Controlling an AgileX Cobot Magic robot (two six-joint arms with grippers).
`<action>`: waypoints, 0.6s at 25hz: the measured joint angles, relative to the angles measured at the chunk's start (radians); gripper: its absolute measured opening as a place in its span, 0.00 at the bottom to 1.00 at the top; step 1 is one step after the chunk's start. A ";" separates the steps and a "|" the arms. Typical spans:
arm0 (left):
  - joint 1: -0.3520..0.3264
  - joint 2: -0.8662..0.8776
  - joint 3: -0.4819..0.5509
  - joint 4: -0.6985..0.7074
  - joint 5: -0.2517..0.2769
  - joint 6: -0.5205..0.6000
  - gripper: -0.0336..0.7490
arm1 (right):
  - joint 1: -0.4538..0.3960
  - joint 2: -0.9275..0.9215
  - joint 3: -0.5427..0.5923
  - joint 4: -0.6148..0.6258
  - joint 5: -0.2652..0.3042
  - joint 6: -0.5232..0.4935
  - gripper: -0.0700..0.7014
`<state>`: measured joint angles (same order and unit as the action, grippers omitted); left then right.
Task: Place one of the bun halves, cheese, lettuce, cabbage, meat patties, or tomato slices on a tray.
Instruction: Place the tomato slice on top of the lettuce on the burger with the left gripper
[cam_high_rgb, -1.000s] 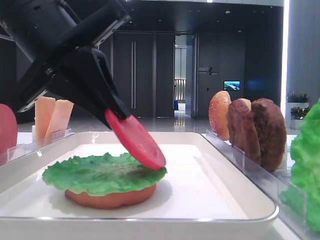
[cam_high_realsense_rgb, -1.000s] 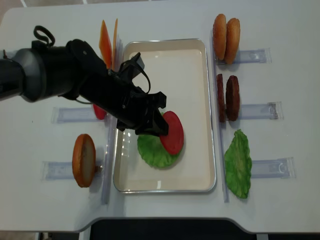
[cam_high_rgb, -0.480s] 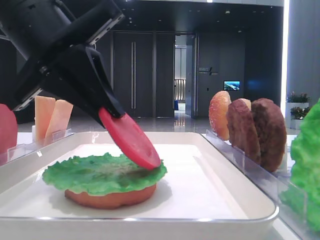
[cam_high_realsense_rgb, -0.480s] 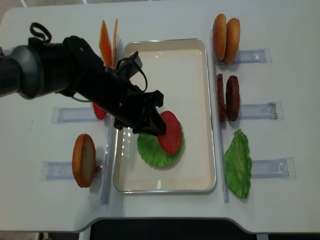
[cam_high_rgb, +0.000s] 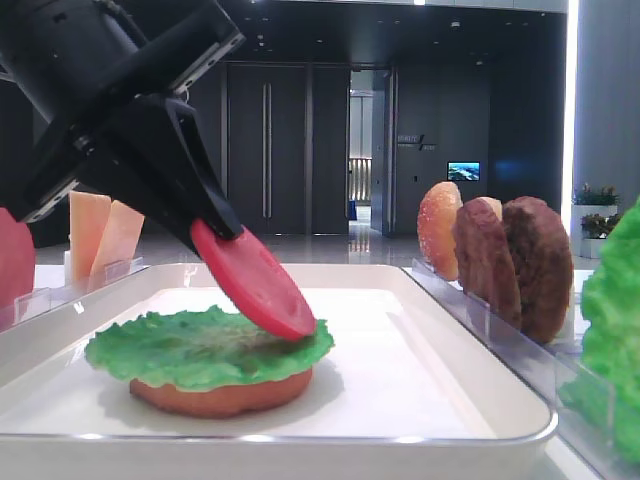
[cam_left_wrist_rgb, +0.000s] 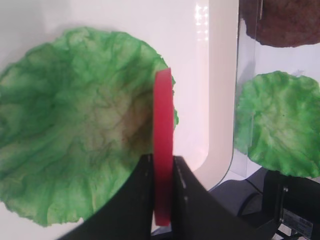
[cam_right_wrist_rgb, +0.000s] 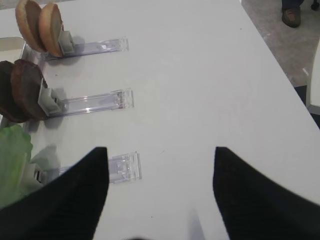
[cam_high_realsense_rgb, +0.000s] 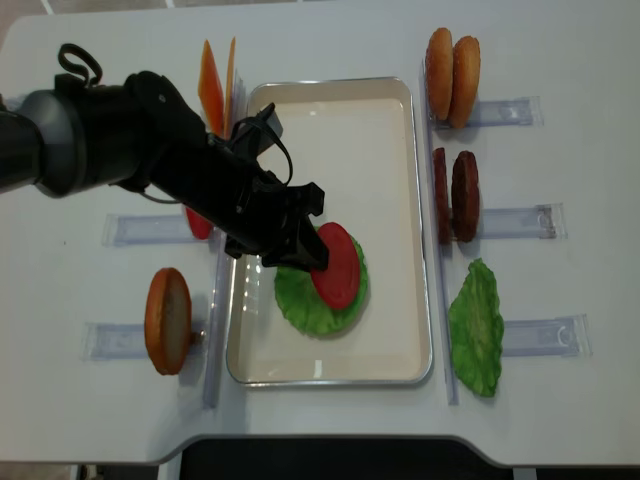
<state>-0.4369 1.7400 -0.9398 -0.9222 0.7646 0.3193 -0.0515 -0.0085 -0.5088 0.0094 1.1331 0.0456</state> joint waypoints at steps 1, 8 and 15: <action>0.000 0.000 0.000 0.000 -0.002 0.000 0.11 | 0.000 0.000 0.000 0.000 0.000 0.000 0.65; 0.000 0.000 0.000 0.012 -0.014 -0.016 0.11 | 0.000 0.000 0.000 0.000 0.000 0.000 0.65; 0.000 0.000 0.000 0.024 -0.014 -0.044 0.11 | 0.000 0.000 0.000 0.000 0.000 0.000 0.65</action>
<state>-0.4369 1.7400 -0.9398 -0.8980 0.7505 0.2750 -0.0515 -0.0085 -0.5088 0.0094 1.1331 0.0456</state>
